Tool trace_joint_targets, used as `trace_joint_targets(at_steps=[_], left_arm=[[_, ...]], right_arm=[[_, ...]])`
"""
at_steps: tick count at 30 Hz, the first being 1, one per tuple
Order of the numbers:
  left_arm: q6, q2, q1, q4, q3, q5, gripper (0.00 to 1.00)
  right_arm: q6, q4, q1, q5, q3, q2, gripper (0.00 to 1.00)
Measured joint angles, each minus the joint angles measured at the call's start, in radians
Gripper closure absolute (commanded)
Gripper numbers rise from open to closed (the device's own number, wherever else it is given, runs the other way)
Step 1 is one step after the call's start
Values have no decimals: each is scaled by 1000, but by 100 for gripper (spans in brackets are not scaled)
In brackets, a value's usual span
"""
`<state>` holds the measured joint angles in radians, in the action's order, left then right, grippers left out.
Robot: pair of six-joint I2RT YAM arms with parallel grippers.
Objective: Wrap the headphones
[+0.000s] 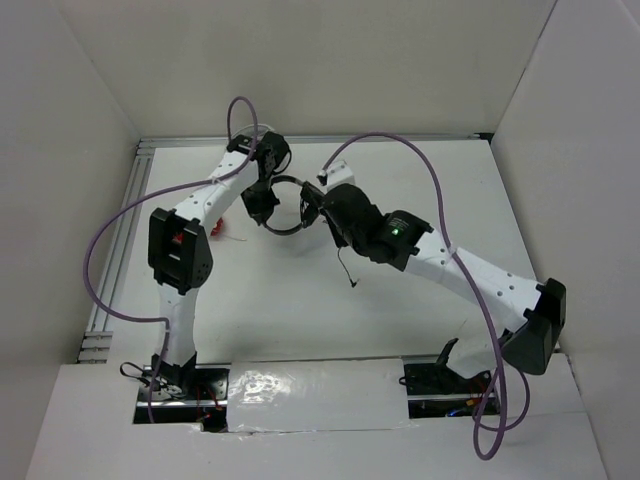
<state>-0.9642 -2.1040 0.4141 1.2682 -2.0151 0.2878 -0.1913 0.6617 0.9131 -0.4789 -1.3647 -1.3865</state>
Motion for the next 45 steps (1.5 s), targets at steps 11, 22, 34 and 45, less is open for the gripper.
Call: trace_joint_targets(at_steps=[11, 22, 34, 45], left_arm=[[-72, 63, -25, 13, 45, 2, 100], [4, 313, -85, -264, 288, -192, 100], [109, 658, -160, -500, 484, -500, 100], [157, 741, -186, -521, 490, -577, 100]], right_arm=[[-30, -33, 36, 116, -30, -129, 100], [-78, -273, 48, 312, 146, -182, 93], [-110, -549, -19, 430, 456, -109, 90], [-51, -811, -60, 449, 654, 16, 82]])
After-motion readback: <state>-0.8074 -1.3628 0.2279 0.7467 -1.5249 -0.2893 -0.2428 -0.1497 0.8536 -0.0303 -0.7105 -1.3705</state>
